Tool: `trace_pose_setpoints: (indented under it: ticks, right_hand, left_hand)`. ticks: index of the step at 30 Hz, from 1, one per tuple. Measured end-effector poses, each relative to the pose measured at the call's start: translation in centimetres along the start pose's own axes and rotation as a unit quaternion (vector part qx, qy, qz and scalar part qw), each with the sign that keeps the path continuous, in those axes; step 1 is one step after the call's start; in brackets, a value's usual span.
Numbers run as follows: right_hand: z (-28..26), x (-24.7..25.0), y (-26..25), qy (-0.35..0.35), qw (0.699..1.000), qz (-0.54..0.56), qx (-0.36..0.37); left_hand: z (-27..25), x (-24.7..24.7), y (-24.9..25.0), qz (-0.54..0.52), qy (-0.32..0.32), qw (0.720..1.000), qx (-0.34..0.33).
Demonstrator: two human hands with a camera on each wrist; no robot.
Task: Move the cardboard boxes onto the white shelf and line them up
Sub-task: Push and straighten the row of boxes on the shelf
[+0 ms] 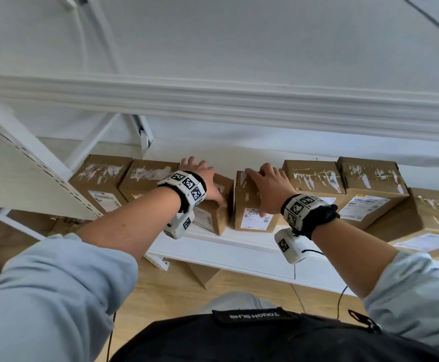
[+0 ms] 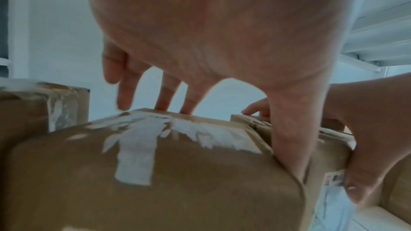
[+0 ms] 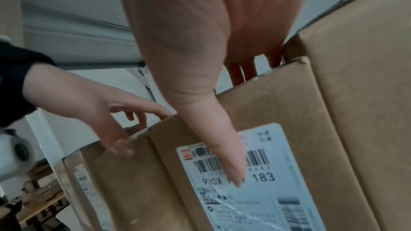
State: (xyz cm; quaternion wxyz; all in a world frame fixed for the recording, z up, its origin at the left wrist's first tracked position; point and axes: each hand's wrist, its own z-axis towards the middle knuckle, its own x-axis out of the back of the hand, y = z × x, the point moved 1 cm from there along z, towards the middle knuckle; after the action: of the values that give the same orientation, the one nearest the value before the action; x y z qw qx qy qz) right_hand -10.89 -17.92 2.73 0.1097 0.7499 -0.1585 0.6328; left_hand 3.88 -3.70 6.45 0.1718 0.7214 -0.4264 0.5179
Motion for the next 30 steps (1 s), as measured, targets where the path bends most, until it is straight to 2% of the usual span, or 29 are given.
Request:
trace_pose_setpoints:
  ticks: [3, 6, 11, 14, 18, 21, 30]
  right_hand:
    - [-0.4, -0.3, -0.8, 0.002, 0.999, 0.033, 0.011]
    - [-0.3, -0.8, -1.8, 0.020, 0.999, 0.023, 0.017]
    - [0.0, -0.7, -2.0, 0.017, 0.999, 0.025, 0.018]
    - [0.2, -0.5, -2.3, 0.015, 0.999, 0.030, 0.009]
    - [0.3, -0.3, -2.5, 0.013, 0.999, 0.030, -0.005]
    - [0.3, -0.4, -2.4, 0.013, 0.999, 0.037, -0.011]
    - [-0.1, -0.6, -2.4, 0.020, 0.999, 0.046, -0.003]
  left_hand:
    - [0.5, -0.4, -0.2, 0.019, 0.024, 1.000, -0.004]
    - [0.6, -0.7, -0.7, 0.022, 0.019, 1.000, -0.012]
    - [0.6, -1.3, -2.4, -0.008, 0.010, 0.995, -0.094]
    - [0.5, -1.6, -2.9, 0.029, 0.024, 0.992, -0.119]
    - [0.5, -1.7, -2.6, 0.021, 0.059, 0.992, -0.110]
    - [0.4, -1.8, -2.6, 0.010, 0.062, 0.992, -0.107]
    - [0.6, -2.2, -2.7, -0.063, 0.007, 0.993, -0.100]
